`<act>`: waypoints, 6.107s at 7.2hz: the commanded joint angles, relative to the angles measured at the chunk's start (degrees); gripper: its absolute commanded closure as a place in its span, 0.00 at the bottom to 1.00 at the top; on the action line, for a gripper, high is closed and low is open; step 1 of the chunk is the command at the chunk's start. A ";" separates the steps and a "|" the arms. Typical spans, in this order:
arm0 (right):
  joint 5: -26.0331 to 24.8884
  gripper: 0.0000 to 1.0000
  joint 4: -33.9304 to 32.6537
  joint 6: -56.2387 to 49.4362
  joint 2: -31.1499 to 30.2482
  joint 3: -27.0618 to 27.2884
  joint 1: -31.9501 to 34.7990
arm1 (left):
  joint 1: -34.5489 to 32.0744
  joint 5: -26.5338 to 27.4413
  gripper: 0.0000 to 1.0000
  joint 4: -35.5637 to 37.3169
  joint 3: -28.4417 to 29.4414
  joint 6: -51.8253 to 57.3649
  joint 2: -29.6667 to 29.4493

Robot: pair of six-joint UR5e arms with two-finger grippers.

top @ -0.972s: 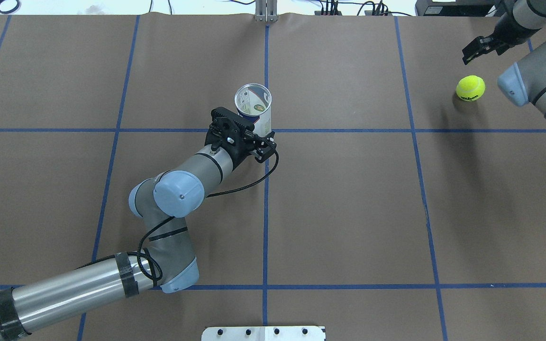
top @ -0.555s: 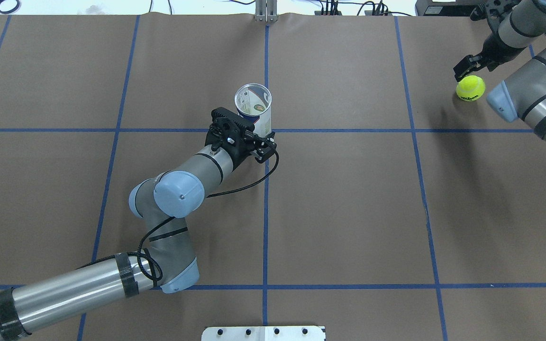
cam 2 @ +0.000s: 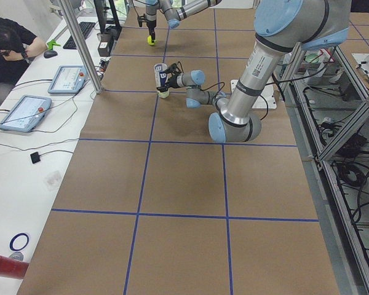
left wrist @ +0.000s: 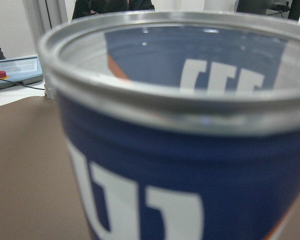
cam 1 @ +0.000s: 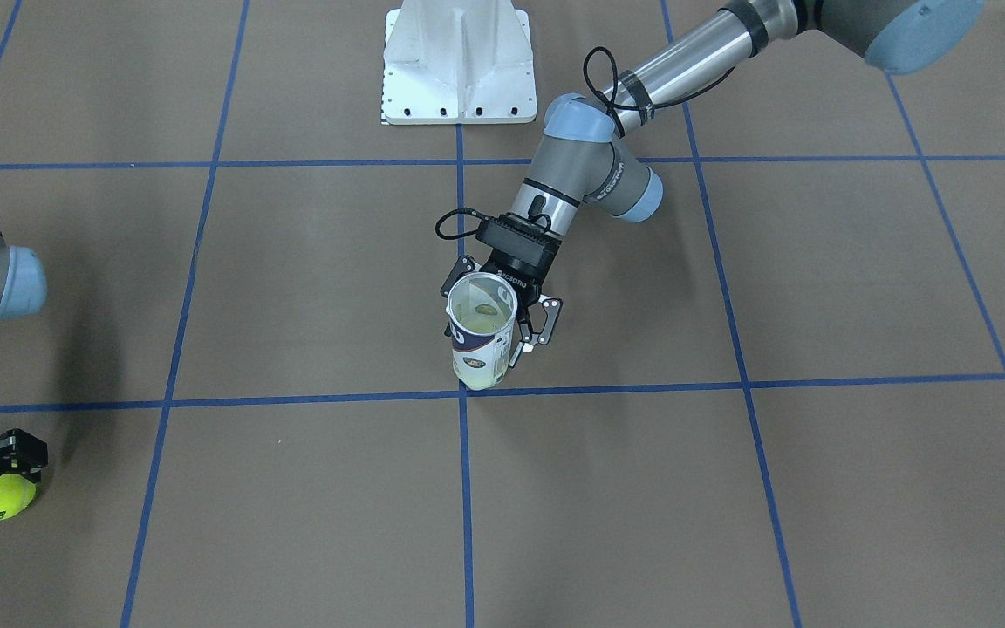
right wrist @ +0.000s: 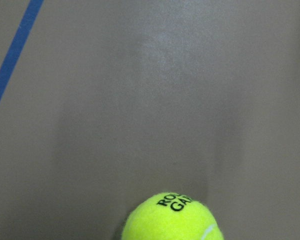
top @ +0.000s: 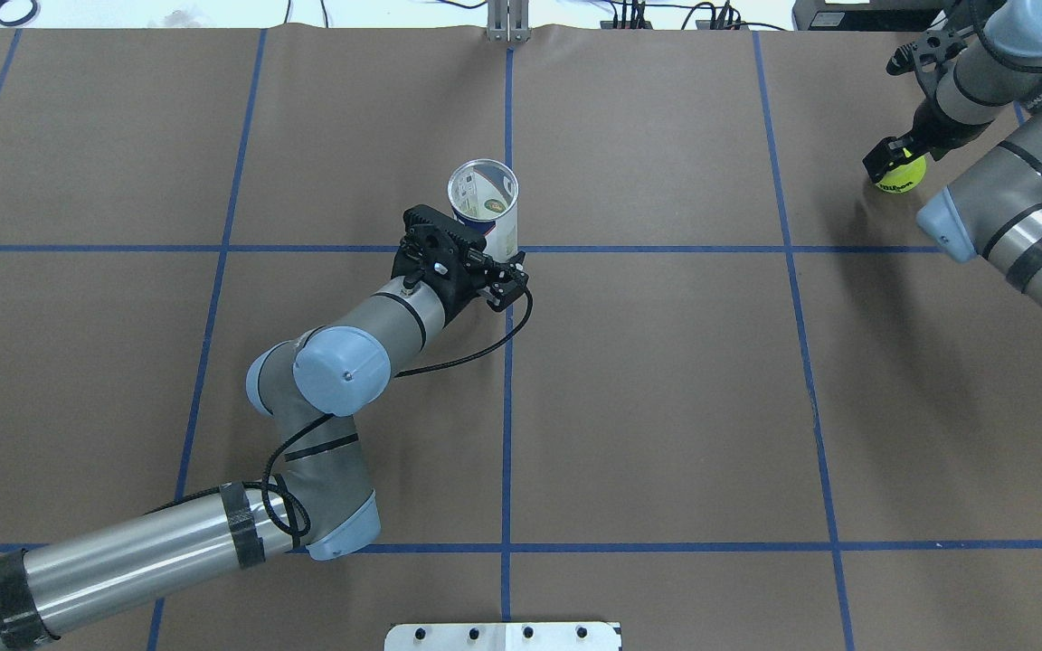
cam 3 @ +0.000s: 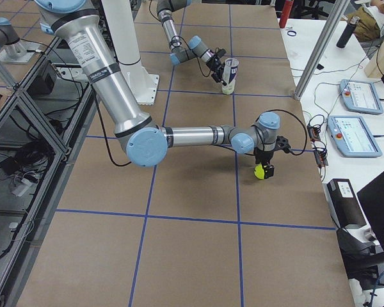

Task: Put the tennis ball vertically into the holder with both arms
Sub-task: 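Lower the right gripper and close it on the yellow ball, then carry the yellow ball with the right gripper above the can's open top, then open the right gripper to drop the ball into the can, then raise the right gripper away while the left gripper releases the can and withdraws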

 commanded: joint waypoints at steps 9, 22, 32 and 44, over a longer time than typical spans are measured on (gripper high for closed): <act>19.15 1.00 -0.01 37.01 12.14 11.71 1.93 | 0.06 0.00 0.01 0.00 0.00 0.00 0.00; 11.77 0.02 -4.84 64.77 23.32 21.84 -18.40 | 0.33 -0.09 0.01 0.09 0.09 0.00 0.09; 16.24 0.01 -9.15 64.68 22.61 26.16 -13.22 | 0.06 -4.03 0.01 0.61 -2.62 0.00 1.22; 27.59 0.01 -9.15 50.95 7.02 31.50 5.22 | -5.17 -22.11 0.01 0.88 -28.56 0.00 31.36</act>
